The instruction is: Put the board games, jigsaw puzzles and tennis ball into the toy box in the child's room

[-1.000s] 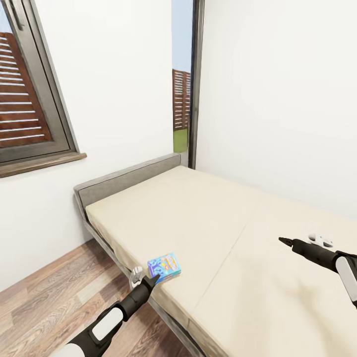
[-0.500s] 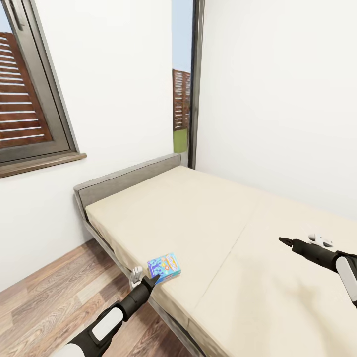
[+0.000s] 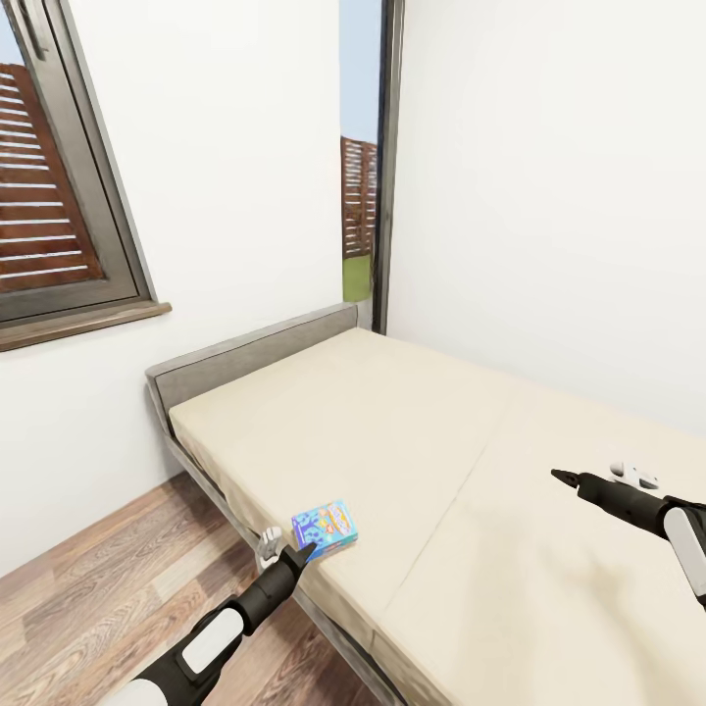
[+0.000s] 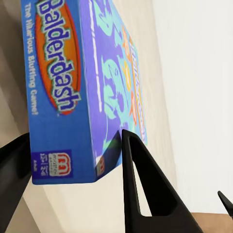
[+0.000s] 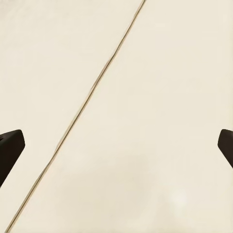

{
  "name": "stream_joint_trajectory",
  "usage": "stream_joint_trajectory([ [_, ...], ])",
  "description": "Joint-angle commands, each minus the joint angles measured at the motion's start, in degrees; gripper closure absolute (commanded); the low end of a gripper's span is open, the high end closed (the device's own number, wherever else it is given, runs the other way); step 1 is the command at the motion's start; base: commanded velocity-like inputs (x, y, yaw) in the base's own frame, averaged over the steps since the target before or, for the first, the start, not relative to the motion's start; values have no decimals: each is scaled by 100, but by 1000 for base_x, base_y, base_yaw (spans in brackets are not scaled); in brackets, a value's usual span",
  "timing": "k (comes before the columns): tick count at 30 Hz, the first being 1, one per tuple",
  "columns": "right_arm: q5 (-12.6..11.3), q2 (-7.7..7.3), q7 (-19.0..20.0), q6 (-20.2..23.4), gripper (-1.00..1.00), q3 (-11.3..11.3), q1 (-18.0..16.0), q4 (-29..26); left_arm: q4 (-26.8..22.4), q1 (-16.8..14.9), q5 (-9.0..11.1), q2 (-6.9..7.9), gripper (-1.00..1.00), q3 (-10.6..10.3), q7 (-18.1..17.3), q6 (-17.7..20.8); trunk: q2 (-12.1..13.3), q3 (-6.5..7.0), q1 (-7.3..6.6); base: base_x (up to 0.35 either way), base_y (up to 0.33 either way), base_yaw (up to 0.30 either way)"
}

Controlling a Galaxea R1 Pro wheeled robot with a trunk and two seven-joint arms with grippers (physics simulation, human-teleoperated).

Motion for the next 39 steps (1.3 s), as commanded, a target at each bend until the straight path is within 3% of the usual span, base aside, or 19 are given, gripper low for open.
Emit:
stream_joint_trajectory([
  [1, -6, 1, 17, 36, -100, -13, -4, -3, 0, -4, 60, 4, 100, -21, -15, 37, -2, -5, -1, 0, 0, 0],
  [10, -3, 1, 17, 36, -100, -13, 3, -2, -89, -4, 56, 4, 100, -25, -41, 24, -2, -5, -1, 0, 0, 0],
  [22, 1, 1, 80, 23, -100, -13, 110, -3, -693, -4, 43, -2, 100, -73, -30, 21, -2, -5, -1, 0, 0, 0],
  [39, 16, -5, 942, 11, -100, -13, 162, -18, -891, -3, 52, 11, 100, -62, -48, 68, -2, -5, -1, 0, 0, 0],
])
